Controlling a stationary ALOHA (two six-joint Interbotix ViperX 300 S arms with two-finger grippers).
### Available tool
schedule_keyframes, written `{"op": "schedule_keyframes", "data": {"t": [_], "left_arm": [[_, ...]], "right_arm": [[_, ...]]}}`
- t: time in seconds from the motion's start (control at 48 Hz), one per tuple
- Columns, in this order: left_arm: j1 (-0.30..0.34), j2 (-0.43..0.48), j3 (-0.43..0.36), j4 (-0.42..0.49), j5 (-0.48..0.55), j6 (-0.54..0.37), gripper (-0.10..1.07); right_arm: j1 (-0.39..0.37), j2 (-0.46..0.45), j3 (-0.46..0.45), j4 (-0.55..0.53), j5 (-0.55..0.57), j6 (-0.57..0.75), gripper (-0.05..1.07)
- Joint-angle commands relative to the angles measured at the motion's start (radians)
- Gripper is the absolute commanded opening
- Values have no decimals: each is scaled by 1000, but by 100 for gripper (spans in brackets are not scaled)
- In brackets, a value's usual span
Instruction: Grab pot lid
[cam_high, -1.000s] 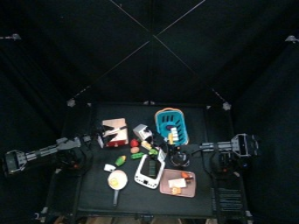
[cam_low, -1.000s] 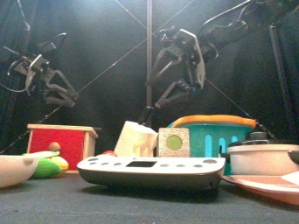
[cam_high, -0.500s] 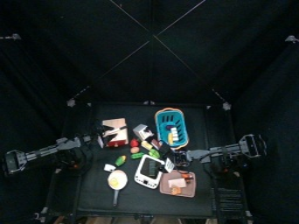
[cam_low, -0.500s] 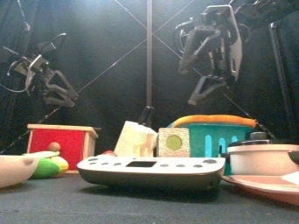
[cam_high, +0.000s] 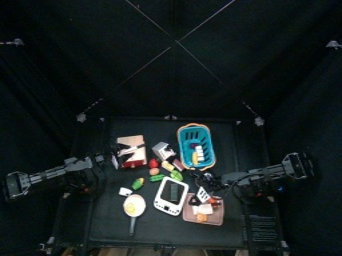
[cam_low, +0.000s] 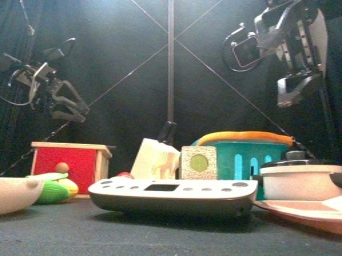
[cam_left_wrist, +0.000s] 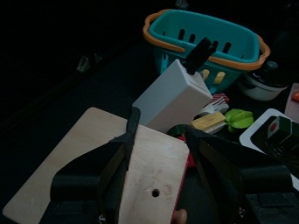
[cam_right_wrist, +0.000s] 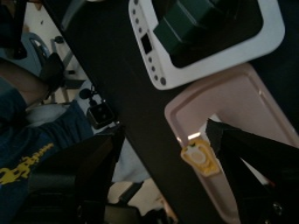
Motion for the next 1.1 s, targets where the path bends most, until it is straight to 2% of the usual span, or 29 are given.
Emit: {"op": "schedule_keyframes", "data": {"t": [0.0,0.167,0.271,0.375,0.562,0.75,0.979,1.083], "left_arm": [[-3,2,-12,-2,-9,0,87],[-3,2,-12,-2,-9,0,87],[-3,2,-12,-3,-9,0,87],[-3,2,-11,-3,-9,0,87],[-3,2,-8,-3,-9,0,87],[-3,2,-8,-3,-9,0,87],[-3,2,-8,-3,-9,0,87],[-3,2,-6,-3,-9,0,87]], "right_arm": [[-5,-31,-14,44,52,0,102],[-40,-35,-63,72,238,0,102],[-69,-34,-104,55,344,2,102],[-97,-29,-129,20,403,9,102],[-138,-46,-143,-130,540,207,102],[-124,-97,-118,-319,517,377,102],[-87,-124,-29,-529,439,578,102],[-64,-124,5,-583,399,632,102]]}}
